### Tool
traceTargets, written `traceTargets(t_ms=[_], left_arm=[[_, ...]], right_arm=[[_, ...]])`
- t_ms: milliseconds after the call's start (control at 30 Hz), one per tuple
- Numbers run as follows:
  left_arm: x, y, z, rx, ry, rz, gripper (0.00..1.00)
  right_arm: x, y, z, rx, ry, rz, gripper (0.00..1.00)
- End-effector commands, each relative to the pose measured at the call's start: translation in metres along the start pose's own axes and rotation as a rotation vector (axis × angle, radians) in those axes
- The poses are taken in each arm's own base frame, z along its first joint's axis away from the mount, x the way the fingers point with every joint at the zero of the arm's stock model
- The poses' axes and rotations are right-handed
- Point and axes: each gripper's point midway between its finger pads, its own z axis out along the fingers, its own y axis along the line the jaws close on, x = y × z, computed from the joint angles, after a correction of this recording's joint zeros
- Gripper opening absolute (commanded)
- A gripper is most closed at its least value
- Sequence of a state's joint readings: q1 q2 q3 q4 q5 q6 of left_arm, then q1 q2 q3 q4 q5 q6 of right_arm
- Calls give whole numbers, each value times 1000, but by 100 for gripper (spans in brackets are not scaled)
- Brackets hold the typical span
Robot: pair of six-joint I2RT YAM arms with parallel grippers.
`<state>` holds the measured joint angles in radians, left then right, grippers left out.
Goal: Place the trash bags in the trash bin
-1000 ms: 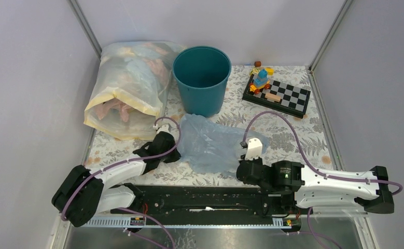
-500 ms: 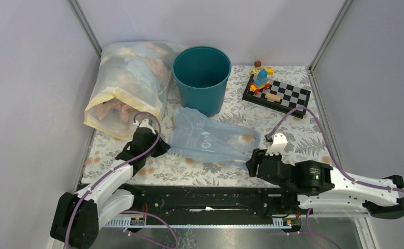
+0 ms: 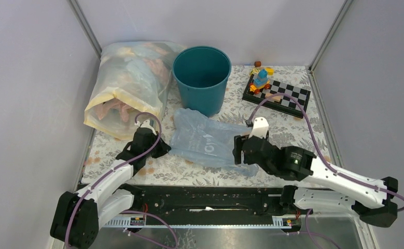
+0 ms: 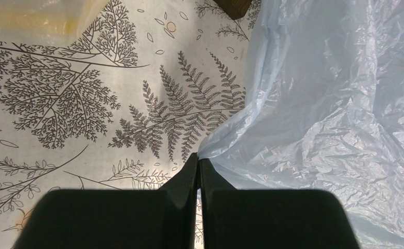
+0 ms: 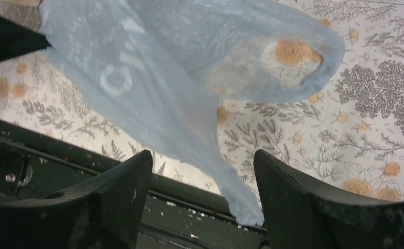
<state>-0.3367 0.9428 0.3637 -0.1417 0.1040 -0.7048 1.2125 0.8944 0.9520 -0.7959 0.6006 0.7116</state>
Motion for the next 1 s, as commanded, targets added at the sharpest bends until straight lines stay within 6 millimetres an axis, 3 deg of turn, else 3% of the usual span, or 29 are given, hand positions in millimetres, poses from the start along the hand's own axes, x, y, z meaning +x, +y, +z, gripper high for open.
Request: traceTargets(t_ms=[0, 133, 233, 333, 433, 567, 633, 700, 867, 967], left_arm=[[-17, -7, 1, 6, -46, 4, 0], [-19, -9, 4, 5, -39, 11, 0], [-20, -12, 7, 10, -34, 16, 0], [-23, -13, 11, 10, -33, 23, 0], [-28, -16, 16, 10, -32, 30, 0], [-33, -25, 26, 31, -18, 39, 0], [-37, -26, 30, 19, -14, 47, 0], [-44, -26, 33, 0, -24, 54, 0], [-54, -18, 36, -59, -53, 48, 0], [-57, -13, 38, -79, -60, 39, 0]], right_arm=[[-26, 14, 18, -76, 19, -17, 77], [-23, 22, 49, -95, 110, -27, 71], [1, 44, 71, -159, 228, -54, 66], [26, 68, 88, -258, 324, -49, 53], [44, 98, 93, -382, 402, -16, 42], [55, 141, 83, -502, 440, -94, 46], [56, 151, 79, -529, 453, -131, 48], [52, 148, 81, -498, 433, -143, 55], [34, 98, 94, -259, 339, -144, 80], [27, 63, 101, -142, 293, -88, 81]])
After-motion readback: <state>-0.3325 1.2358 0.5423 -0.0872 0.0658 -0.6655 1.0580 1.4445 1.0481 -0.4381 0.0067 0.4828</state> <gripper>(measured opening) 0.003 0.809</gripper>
